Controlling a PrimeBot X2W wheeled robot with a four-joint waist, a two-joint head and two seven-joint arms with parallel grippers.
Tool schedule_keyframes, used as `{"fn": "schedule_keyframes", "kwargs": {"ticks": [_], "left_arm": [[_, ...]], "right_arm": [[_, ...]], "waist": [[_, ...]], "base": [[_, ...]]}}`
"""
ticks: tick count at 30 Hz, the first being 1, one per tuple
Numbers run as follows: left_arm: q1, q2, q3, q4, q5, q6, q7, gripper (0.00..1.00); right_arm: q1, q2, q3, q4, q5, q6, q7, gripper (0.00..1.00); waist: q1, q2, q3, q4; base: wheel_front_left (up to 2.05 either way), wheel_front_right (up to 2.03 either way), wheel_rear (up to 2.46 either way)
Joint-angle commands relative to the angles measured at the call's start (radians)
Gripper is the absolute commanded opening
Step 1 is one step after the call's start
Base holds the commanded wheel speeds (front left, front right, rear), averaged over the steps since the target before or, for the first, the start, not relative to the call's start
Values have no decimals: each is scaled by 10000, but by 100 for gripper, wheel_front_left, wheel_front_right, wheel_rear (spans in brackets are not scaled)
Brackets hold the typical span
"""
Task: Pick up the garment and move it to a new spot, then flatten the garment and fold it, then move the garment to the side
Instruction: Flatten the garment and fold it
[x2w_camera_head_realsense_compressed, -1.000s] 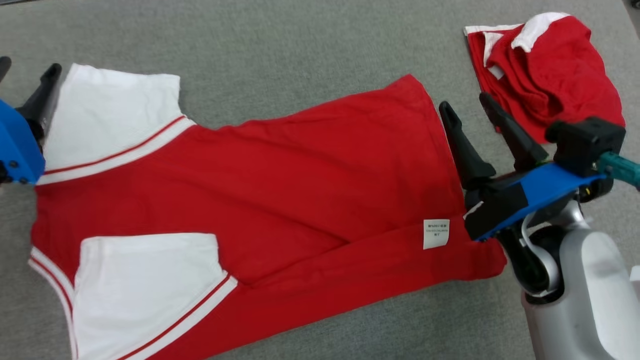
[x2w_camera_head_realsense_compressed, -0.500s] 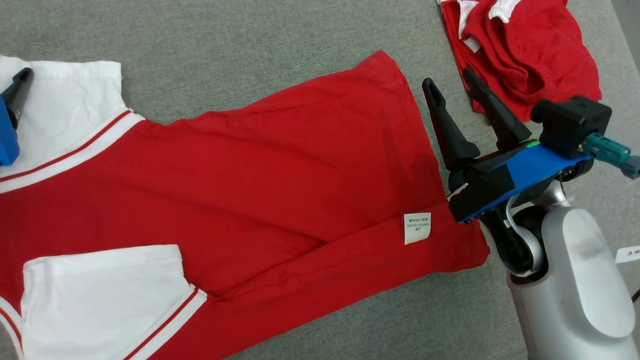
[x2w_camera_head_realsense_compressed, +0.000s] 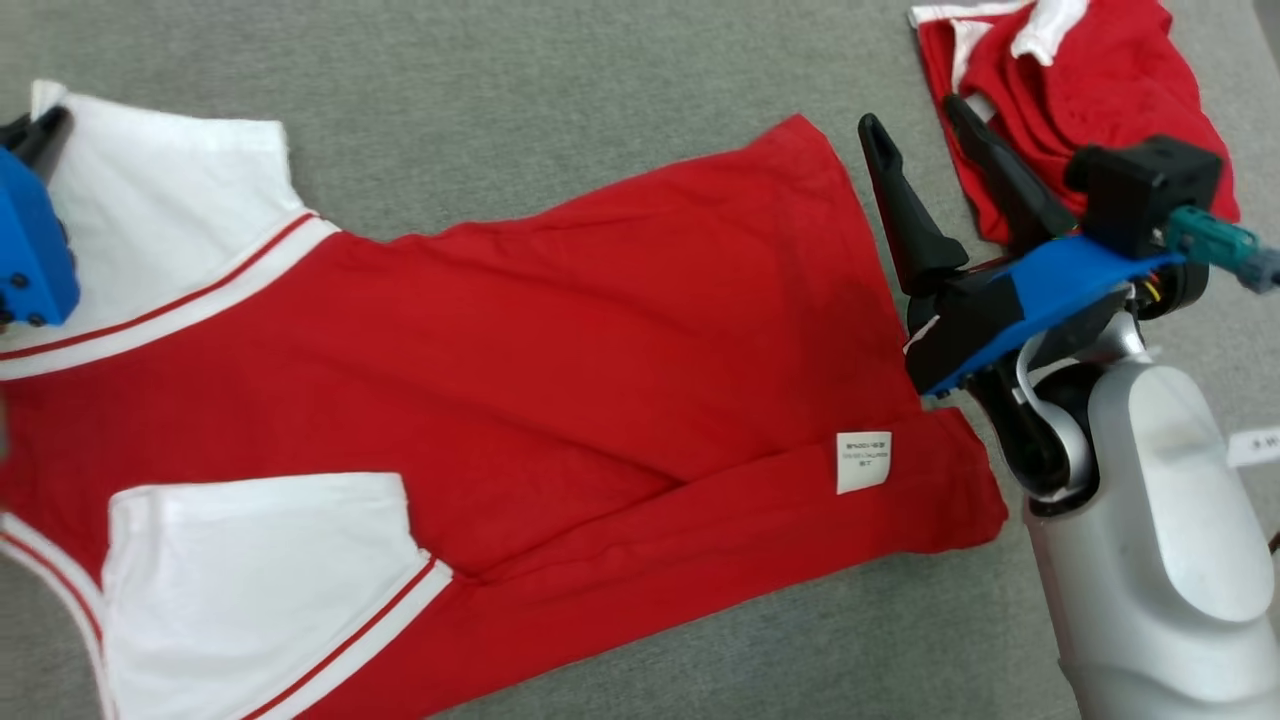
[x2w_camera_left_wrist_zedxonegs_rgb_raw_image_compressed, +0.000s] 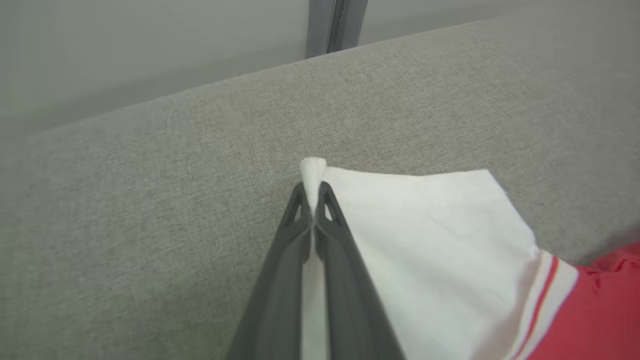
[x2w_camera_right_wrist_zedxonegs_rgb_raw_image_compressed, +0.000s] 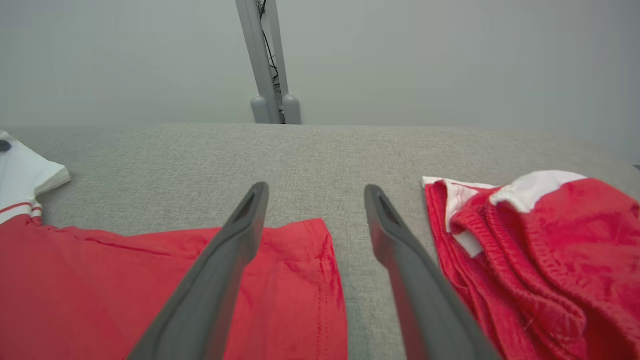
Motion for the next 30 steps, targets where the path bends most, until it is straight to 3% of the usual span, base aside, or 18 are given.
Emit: {"fn": "schedule_keyframes", "kwargs": {"ticks": [1, 14, 22, 23, 24, 25, 26, 28, 30], "left_arm": [[-166, -154, 74, -105, 29, -74, -312, 0], [277, -1060, -561, -1204, 43, -511, -1729, 0], [204, -1328, -761, -1452, 70, -567, -2015, 0], [197, -1331, -767, -1441, 66, -571, -2026, 0], [199, -1331, -772, -1424, 61, -575, -2061, 0], [213, -1326, -776, -1405, 53, -580, -2094, 0], [213, -1326, -776, -1405, 53, -580, -2094, 0], [255, -1289, -772, -1369, 44, -583, -2110, 0], [295, -1248, -737, -1358, 45, -582, -2188, 0]], "right_arm": [[-267, -14, -88, 254, -223, 1, 239, 100], [-1826, -323, -1006, 2871, -1620, 1, 3300, 100], [-2558, -212, -1837, 4309, -2031, 1, 3811, 100], [-2600, -192, -1827, 4451, -2045, 1, 3853, 78], [-2604, -164, -1789, 4603, -2044, 1, 3886, 50], [-2562, -137, -1722, 4732, -2043, 1, 3927, 37], [-2562, -137, -1722, 4732, -2043, 1, 3927, 37], [-2550, -122, -1593, 4882, -2031, 1, 3938, 0], [-2563, -110, -1521, 4947, -1967, -1, 3776, 0]], "waist": [[0, 0, -107, 182], [0, 0, -632, 1615], [0, 0, -361, 1999], [0, 0, -345, 2012], [0, 0, -337, 2022], [0, 0, -342, 2024], [0, 0, -342, 2024], [0, 0, -367, 2006], [0, 0, -414, 1978]], "base": [[0, 0, 0], [0, 0, 0], [0, 0, 0], [0, 0, 0], [0, 0, 0], [0, 0, 0], [0, 0, 0], [0, 0, 0], [0, 0, 0]]}}
